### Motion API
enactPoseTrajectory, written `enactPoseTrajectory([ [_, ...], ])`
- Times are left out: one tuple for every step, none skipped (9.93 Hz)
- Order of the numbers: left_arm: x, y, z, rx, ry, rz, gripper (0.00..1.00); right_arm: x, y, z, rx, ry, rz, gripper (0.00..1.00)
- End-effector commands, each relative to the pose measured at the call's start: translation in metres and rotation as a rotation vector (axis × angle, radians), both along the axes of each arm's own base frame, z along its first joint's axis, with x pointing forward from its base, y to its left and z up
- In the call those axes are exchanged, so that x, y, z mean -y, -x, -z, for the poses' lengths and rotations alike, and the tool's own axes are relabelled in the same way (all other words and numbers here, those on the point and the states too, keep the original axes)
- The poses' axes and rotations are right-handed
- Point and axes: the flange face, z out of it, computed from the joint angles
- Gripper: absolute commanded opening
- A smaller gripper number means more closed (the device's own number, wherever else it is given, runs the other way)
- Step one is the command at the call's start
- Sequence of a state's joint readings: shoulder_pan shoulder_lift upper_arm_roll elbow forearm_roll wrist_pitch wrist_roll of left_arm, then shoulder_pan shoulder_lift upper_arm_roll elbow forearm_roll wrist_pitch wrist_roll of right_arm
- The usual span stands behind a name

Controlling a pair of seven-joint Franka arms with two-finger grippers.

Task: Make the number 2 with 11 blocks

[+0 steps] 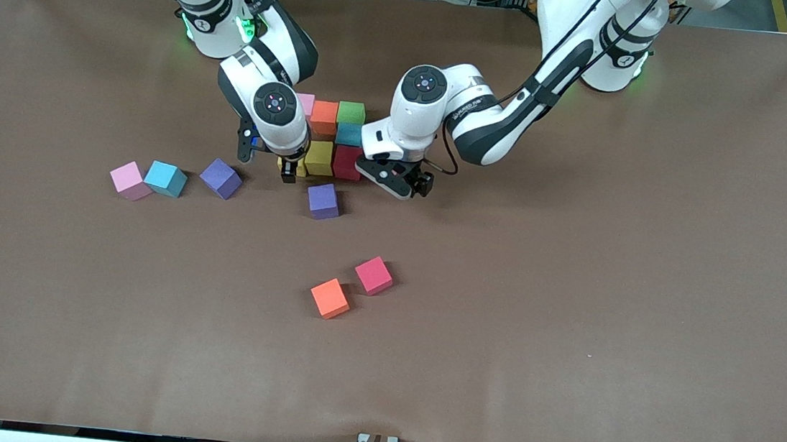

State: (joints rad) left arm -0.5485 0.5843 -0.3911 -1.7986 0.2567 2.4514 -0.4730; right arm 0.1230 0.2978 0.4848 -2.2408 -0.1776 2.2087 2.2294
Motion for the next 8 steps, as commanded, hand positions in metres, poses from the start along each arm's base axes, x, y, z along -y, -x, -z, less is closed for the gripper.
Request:
enactPoseTrajectory([
  [0.0, 0.01, -0.007, 0.003, 0.0, 0.059, 1.0, 0.012, -0.032, -0.027, -0.008, 0.009, -0.044, 1.0],
  [0.005, 0.016, -0.007, -0.004, 0.001, 0.049, 1.0, 0.03, -0.043, -0.031, -0.009, 0.0, -0.051, 1.0],
  [0.01, 0.024, -0.007, -0.02, 0.008, 0.017, 1.0, 0.046, -0.049, -0.034, -0.018, -0.006, -0.079, 1.0],
  [0.016, 0.034, 0.0, -0.044, 0.009, -0.016, 1.0, 0.067, -0.057, -0.037, -0.03, -0.011, -0.095, 1.0],
  [0.023, 0.044, 0.005, -0.061, 0.007, -0.052, 1.0, 0.089, -0.066, -0.039, -0.042, -0.017, -0.135, 1.0],
  [0.025, 0.049, 0.007, -0.066, 0.004, -0.077, 1.0, 0.108, -0.073, -0.039, -0.055, -0.034, -0.172, 1.0],
  [0.023, 0.052, 0.01, -0.07, -0.004, -0.068, 1.0, 0.125, -0.079, -0.039, -0.072, -0.062, -0.24, 1.0],
  [0.026, 0.058, 0.014, -0.075, -0.009, -0.061, 1.0, 0.133, -0.078, -0.039, -0.093, -0.09, -0.334, 1.0],
])
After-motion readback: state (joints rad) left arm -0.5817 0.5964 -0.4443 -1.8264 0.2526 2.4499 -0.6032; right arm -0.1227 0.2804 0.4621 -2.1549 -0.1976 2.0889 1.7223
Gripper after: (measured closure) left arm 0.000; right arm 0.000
